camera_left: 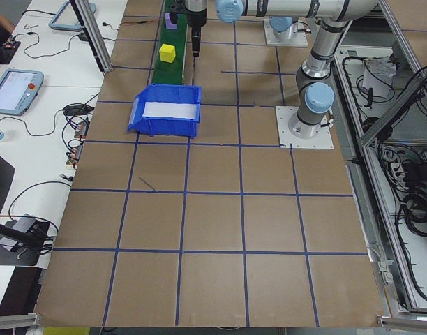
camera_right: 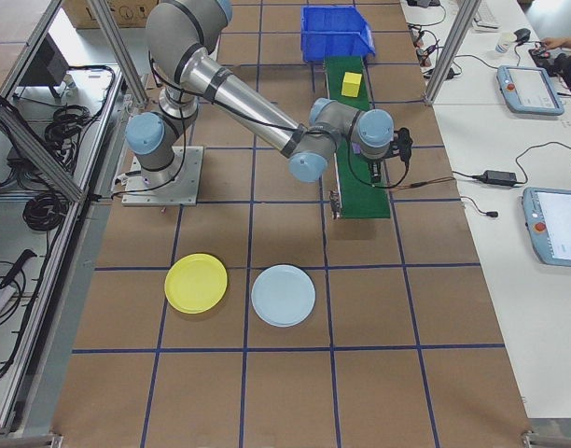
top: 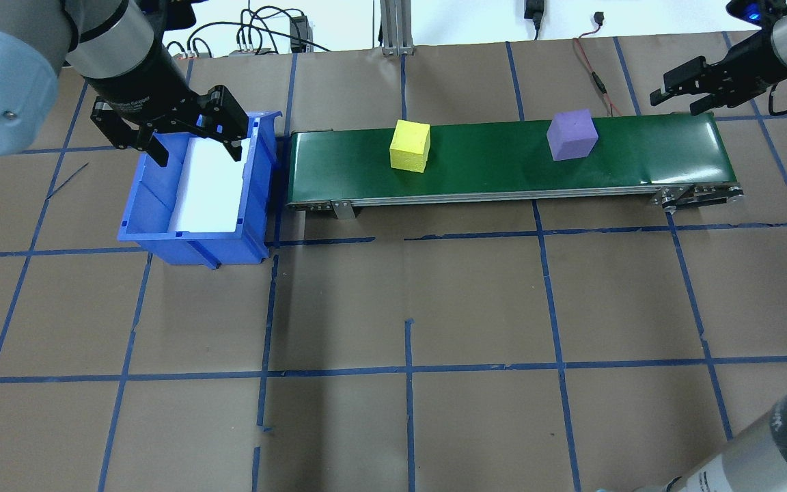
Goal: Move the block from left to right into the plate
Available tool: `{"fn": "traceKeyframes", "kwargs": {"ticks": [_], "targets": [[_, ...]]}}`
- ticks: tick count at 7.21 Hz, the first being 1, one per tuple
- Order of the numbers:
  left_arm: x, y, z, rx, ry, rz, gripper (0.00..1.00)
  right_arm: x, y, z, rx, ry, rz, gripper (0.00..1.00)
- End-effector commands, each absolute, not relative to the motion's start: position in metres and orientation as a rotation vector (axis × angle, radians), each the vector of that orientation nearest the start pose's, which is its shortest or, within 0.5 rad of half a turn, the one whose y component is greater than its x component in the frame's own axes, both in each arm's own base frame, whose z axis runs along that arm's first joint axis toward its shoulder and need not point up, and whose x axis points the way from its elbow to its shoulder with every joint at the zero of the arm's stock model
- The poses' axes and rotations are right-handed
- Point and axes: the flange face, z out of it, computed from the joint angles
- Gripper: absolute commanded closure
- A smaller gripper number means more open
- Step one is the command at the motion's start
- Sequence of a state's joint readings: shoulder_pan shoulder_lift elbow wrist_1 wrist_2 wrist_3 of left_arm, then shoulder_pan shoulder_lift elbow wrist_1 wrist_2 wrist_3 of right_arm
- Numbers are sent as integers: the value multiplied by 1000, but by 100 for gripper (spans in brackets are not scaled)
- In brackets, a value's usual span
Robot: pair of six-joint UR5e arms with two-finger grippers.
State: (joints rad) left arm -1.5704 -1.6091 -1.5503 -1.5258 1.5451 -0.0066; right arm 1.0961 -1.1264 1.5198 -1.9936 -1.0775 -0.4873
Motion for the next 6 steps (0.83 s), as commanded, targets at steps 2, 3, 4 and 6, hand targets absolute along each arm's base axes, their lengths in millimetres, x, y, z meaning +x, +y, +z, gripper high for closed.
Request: {"fn": "traceKeyframes", "kwargs": {"ticks": [2, 3, 4, 6], "targets": [[-135, -511, 483, 3, 3166, -41, 0, -97, -659, 312, -97, 2702, -334, 0], [-133, -511, 482, -2, 3164, -39, 0, -94, -656, 304, -106, 2735, -305, 0], [-133, -511, 479, -4, 3166, -32, 0, -82, -660, 307, -144, 2750, -354, 0], [-133, -511, 479, -4, 3166, -34, 0, -84, -661, 298, -145, 2779, -326, 0]]}}
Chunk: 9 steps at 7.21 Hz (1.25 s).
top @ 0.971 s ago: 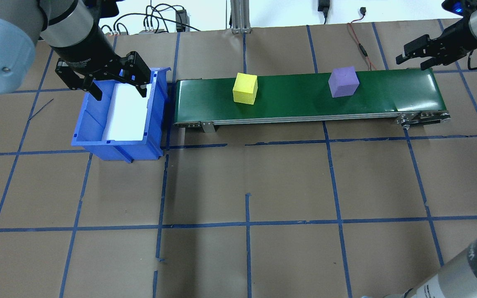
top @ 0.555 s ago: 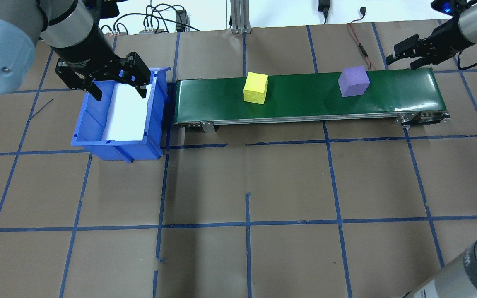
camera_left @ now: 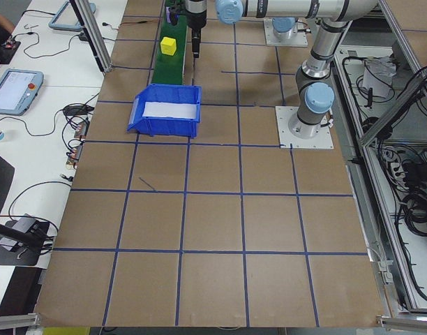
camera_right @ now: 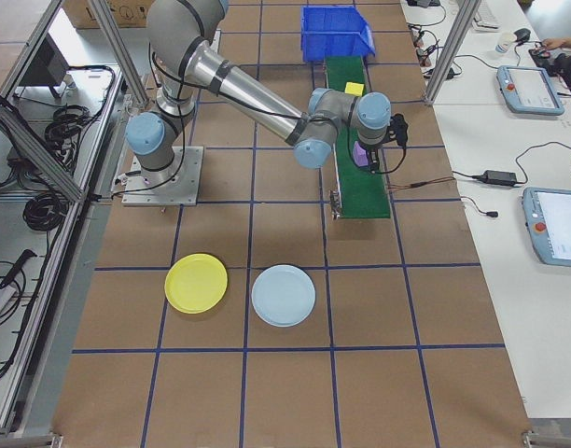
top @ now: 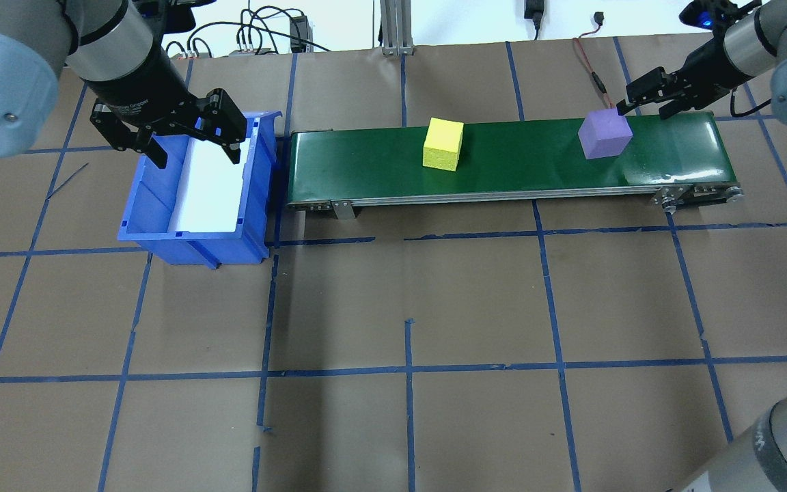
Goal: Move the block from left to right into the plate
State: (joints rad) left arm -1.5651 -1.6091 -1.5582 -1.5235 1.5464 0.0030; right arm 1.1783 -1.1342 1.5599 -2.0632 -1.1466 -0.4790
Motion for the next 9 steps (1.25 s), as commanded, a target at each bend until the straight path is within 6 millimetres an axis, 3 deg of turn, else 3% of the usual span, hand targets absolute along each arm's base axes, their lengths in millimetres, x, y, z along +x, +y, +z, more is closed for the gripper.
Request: {"fn": "traceKeyframes", "kwargs": {"ticks": [1, 2, 6, 7, 8, 9], "targets": [[-133, -511, 479, -4, 3167, -41, 0, -86, -662, 291, -143, 2792, -311, 0], [-133, -511, 479, -4, 3169, -39, 0, -90, -668, 272, -144, 2812, -300, 0], [-134, -511, 479, 1, 3169, -49, 0, -83, -663, 258, -146, 2816, -258, 0], [-134, -511, 479, 1, 3169, -46, 0, -87, -664, 257, -152, 2852, -271, 13], [-135, -511, 479, 1, 3170, -46, 0, -104, -661, 255, -158, 3032, -257, 62], [-134, -512, 479, -2, 3169, -46, 0, -113, -661, 263, -154, 3107, -246, 74]]}}
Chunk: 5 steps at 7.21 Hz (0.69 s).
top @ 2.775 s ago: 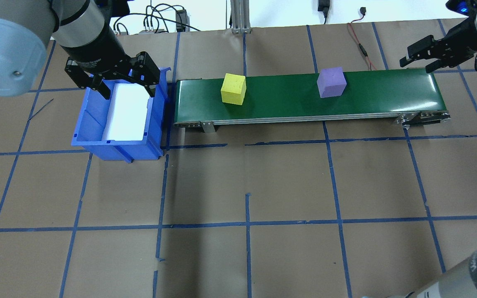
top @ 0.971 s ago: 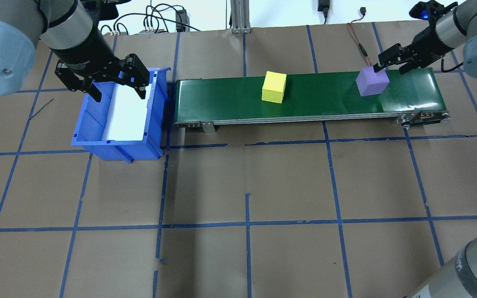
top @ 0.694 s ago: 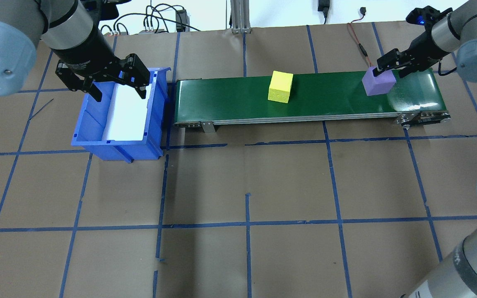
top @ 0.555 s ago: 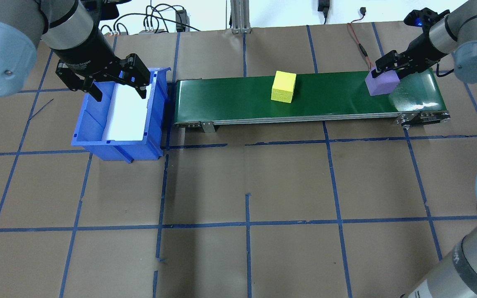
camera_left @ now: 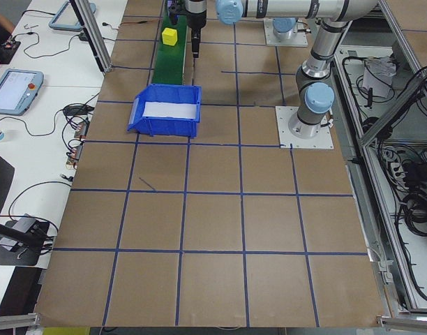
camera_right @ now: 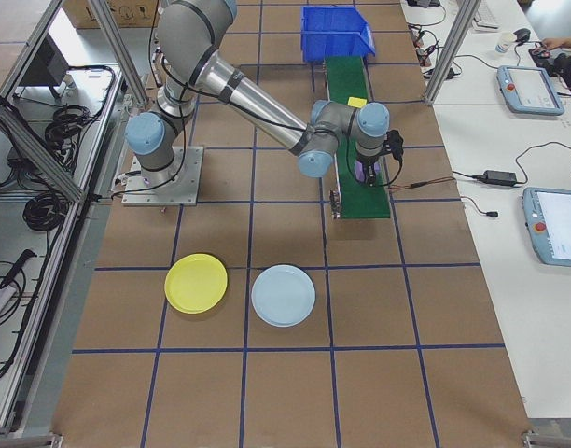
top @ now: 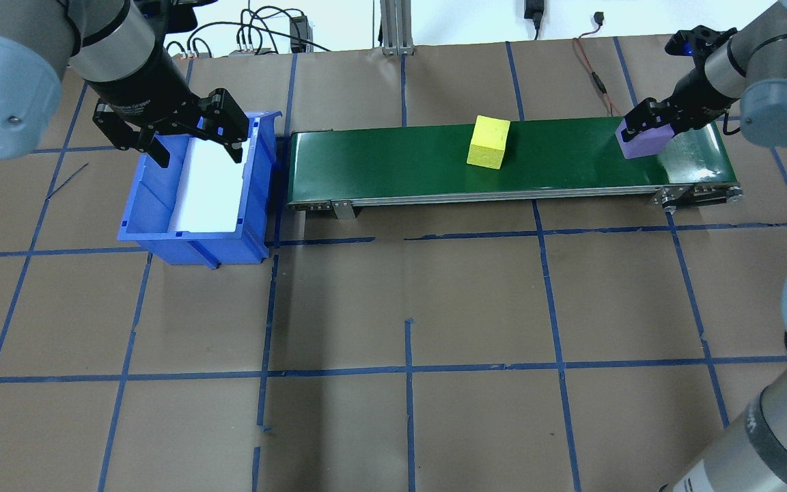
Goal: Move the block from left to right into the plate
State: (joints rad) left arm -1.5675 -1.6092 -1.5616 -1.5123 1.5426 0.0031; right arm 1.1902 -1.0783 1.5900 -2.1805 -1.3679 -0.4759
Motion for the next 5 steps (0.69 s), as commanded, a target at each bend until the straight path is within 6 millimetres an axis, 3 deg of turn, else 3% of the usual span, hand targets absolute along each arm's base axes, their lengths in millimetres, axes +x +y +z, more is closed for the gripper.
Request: {"fn": "traceKeyframes", "kwargs": {"ticks": [1, 2, 3, 4, 5], "targets": [[-134, -512, 479, -2, 3170, -49, 0, -120, -660, 265, -146, 3164, -222, 74], [-134, -512, 479, -2, 3169, -46, 0, -134, -653, 271, -129, 3184, -223, 74], [-134, -512, 479, -2, 3169, -46, 0, -175, -636, 298, -64, 3201, -263, 74], [-134, -512, 479, -2, 3169, -46, 0, -226, -608, 319, -34, 3211, -241, 73], [-133, -512, 479, -4, 3169, -46, 0, -287, -563, 337, 23, 3196, -154, 72]]}}
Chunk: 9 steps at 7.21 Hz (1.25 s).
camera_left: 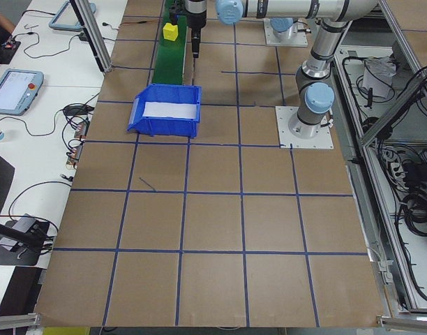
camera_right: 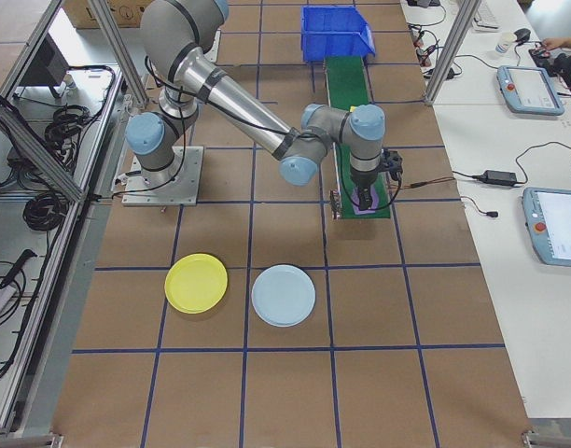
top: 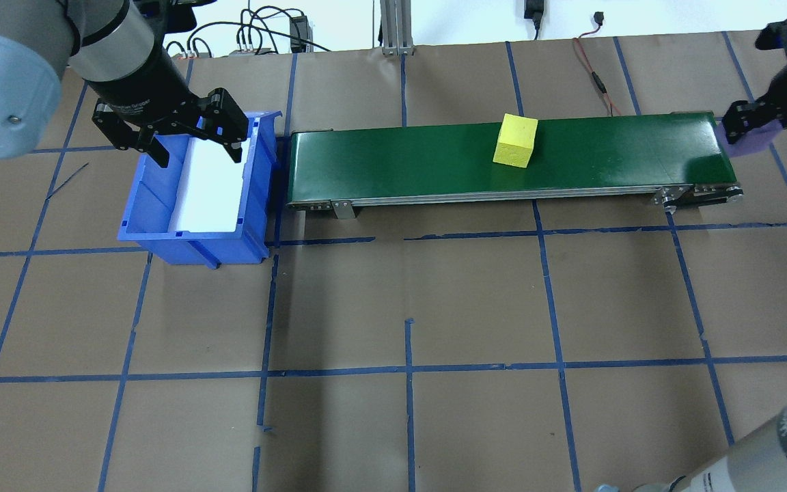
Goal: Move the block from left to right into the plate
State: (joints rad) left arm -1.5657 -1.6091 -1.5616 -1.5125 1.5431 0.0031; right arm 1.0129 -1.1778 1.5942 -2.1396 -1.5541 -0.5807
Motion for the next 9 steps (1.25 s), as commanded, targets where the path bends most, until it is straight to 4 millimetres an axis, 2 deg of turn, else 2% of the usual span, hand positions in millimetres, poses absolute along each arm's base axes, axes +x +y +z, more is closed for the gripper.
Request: {"fn": "traceKeyframes", "kwargs": {"ticks": [1, 2, 3, 4, 5, 6, 7, 8, 9], "targets": [[-133, -512, 479, -4, 3169, -46, 0, -342, -519, 328, -75, 3168, -81, 74], [-134, -512, 479, -2, 3167, -46, 0, -382, -473, 302, -96, 3126, -55, 74], [-134, -512, 479, -2, 3169, -46, 0, -405, -446, 288, -80, 3148, -137, 76], [-133, -511, 478, -4, 3170, -42, 0, -404, -435, 263, -144, 3122, -164, 75], [-133, -511, 475, -4, 3169, -34, 0, -410, -424, 258, -116, 3124, -165, 75], [-133, -510, 473, -4, 3169, -27, 0, -412, -419, 245, -94, 3107, -136, 45], [-133, -510, 473, -4, 3171, -27, 0, -418, -412, 239, -75, 3107, -121, 0], [-133, -510, 473, -4, 3171, -29, 0, -421, -410, 237, -67, 3107, -114, 0], [-133, -510, 473, -4, 3171, -29, 0, -422, -410, 248, -66, 3123, -121, 0]]}}
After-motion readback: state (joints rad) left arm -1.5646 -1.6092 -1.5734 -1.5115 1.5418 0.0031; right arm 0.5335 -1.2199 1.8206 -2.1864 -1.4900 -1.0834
